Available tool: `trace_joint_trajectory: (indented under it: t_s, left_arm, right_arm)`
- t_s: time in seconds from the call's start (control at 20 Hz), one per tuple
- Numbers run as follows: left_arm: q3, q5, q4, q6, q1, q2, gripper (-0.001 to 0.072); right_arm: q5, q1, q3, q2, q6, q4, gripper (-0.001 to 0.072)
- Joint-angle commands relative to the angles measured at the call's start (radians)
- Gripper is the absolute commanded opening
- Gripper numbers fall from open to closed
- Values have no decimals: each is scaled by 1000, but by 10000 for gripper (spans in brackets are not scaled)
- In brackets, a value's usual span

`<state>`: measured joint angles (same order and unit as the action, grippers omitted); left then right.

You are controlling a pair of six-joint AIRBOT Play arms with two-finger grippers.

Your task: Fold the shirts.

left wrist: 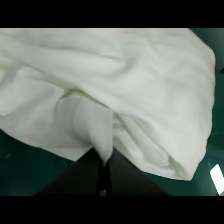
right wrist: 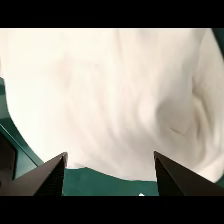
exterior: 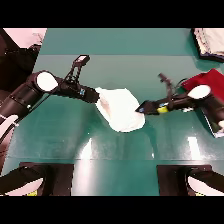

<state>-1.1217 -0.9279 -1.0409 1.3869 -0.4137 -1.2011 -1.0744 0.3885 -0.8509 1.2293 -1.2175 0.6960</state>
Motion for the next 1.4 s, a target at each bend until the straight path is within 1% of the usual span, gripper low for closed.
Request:
trace_joint_trajectory:
  t_s: [0.0,0.05,0.1,0.15,0.25,0.3,0.4,0.45,0.55,0.75,0.85,0.95,1.05,1.1,1.15,1.2,1.25,1.35]
  left_arm:
    - [-1,-10,-7,0,5,8,28]
    - [-1,-16,-7,1,5,8,28]
    - [-1,-28,-8,0,5,9,28]
    - [-1,-40,-18,0,5,12,27]
    - [-23,-82,-95,1,5,33,27]
    - [-56,-122,-156,1,8,49,27]
    - [-151,-193,-224,1,27,96,27]
    - [-203,-214,-236,0,45,119,27]
    - [-316,-247,-236,-4,75,165,27]
    - [-573,-344,-222,-61,80,203,27]
    - [-680,-364,-220,-60,80,206,27]
    - [-711,-382,-220,-60,80,206,27]
    - [-699,-466,-259,-60,80,195,27]
    - [-673,-498,-281,-60,80,194,27]
    - [-631,-523,-313,-60,80,195,27]
    - [-584,-540,-338,-60,80,195,27]
    - [-532,-550,-357,-60,80,195,27]
    - [-419,-549,-367,-60,80,195,28]
  right_arm:
    - [111,137,26,90,-10,2,502]
    - [114,151,5,115,-9,3,336]
    - [115,157,-19,134,-8,8,91]
    - [114,158,-45,143,-3,15,15]
    - [110,134,-101,122,-5,35,14]
    - [102,111,-133,92,-11,66,13]
    - [77,40,-205,8,-50,144,11]
    - [55,-3,-248,-40,-67,186,10]
    - [4,-89,-331,-126,-69,224,8]
    - [-100,-263,-499,-268,-69,223,8]
    - [-169,-335,-565,-305,-69,222,8]
    - [-252,-377,-580,-309,-69,222,13]
    - [-286,-382,-515,-302,-71,212,26]
    - [-284,-379,-447,-301,-74,193,162]
    - [-269,-371,-372,-301,-76,165,351]
    - [-243,-355,-287,-298,-76,126,437]
    - [-211,-330,-193,-288,-76,74,468]
    - [-111,-245,-17,-241,-75,-18,468]
